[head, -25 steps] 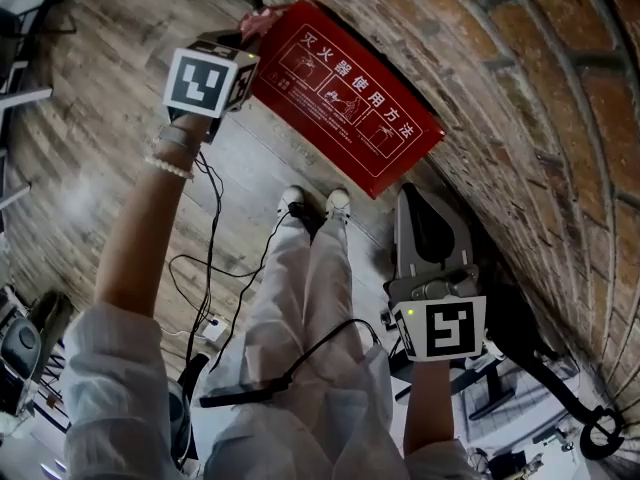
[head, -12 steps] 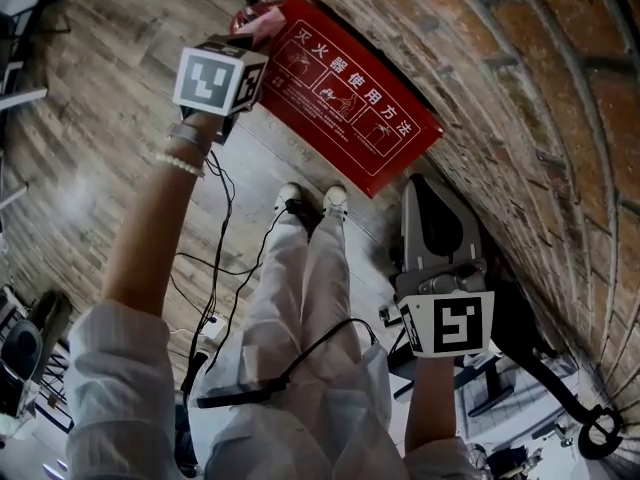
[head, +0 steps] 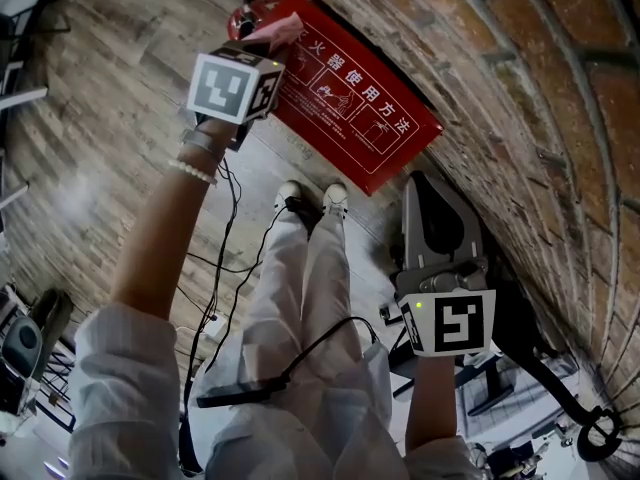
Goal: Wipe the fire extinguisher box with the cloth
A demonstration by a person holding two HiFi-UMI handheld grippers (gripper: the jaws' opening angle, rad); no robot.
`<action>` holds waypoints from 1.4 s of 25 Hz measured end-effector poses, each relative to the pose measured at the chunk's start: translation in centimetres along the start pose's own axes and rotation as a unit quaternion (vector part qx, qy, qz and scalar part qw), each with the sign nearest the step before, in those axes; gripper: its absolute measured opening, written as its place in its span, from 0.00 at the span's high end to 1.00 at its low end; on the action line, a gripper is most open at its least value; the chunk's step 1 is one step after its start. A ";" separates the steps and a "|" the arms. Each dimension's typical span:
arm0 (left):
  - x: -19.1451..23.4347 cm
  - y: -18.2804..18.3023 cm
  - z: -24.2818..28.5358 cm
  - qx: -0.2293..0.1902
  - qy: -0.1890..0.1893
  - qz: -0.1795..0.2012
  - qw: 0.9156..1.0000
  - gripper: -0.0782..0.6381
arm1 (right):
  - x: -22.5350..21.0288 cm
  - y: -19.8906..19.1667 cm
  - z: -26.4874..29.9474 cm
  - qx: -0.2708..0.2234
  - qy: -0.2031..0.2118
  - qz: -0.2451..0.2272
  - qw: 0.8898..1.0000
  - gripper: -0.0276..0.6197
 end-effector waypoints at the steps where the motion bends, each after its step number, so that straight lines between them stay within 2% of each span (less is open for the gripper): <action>1: -0.3 0.0 0.2 -0.002 -0.003 -0.001 1.000 0.88 | -0.1 0.0 0.0 0.000 -0.001 0.000 1.000 0.95; 7: -2.6 -0.4 1.4 -0.003 -0.025 -0.004 1.000 0.88 | -0.6 -0.3 -0.5 0.000 -0.005 0.003 1.000 0.95; 12: -4.9 -0.6 2.0 -0.025 -0.045 -0.015 0.999 0.88 | -0.9 -0.5 -1.0 0.000 -0.009 0.003 1.000 0.95; 21: -9.1 -1.9 4.4 -0.029 -0.080 -0.020 0.996 0.88 | -1.3 -1.3 -1.8 0.000 -0.010 0.008 1.000 0.95; 29: -13.0 -2.6 6.5 -0.022 -0.110 -0.010 0.994 0.88 | -2.2 -2.0 -2.7 -0.002 -0.019 0.014 1.000 0.95; 35: -16.2 -3.0 8.2 -0.001 -0.136 0.018 0.991 0.88 | -2.9 -2.5 -3.5 -0.001 -0.027 0.017 1.000 0.95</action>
Point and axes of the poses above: the fingertips, and each gripper's own axes: z forward along the fingers, x to its left, y out of its top, the point moved 8 cm from there along -z, backward along the fingers, and after that the axes turned 15 degrees about -y, right-handed, at the moved point
